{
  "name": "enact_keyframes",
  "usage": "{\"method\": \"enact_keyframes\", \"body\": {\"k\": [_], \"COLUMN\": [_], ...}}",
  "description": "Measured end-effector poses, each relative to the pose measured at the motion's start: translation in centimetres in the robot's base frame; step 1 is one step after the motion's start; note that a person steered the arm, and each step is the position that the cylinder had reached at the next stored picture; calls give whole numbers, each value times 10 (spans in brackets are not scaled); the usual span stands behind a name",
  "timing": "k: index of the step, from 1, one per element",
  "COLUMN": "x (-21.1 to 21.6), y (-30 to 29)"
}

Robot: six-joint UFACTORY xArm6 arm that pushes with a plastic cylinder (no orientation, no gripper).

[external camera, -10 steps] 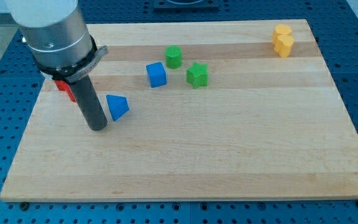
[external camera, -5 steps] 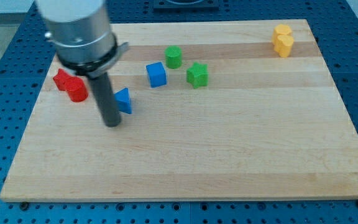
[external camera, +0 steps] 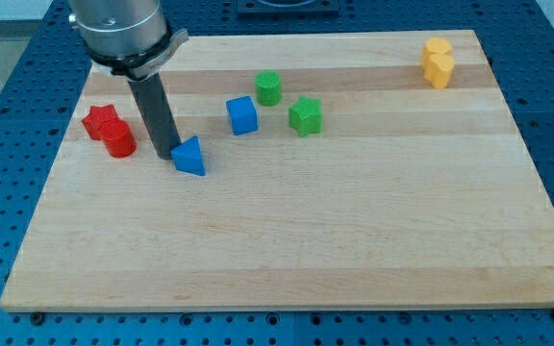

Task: Move the blue triangle towards the center

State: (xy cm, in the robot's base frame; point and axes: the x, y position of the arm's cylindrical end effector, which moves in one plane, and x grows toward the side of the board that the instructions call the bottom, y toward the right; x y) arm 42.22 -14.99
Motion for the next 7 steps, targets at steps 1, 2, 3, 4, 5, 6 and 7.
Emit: {"method": "enact_keyframes", "body": {"k": [1, 2, 3, 4, 5, 6, 7], "x": [-5, -4, 7, 46, 68, 66, 47], "y": [3, -1, -40, -47, -16, 0, 21]}}
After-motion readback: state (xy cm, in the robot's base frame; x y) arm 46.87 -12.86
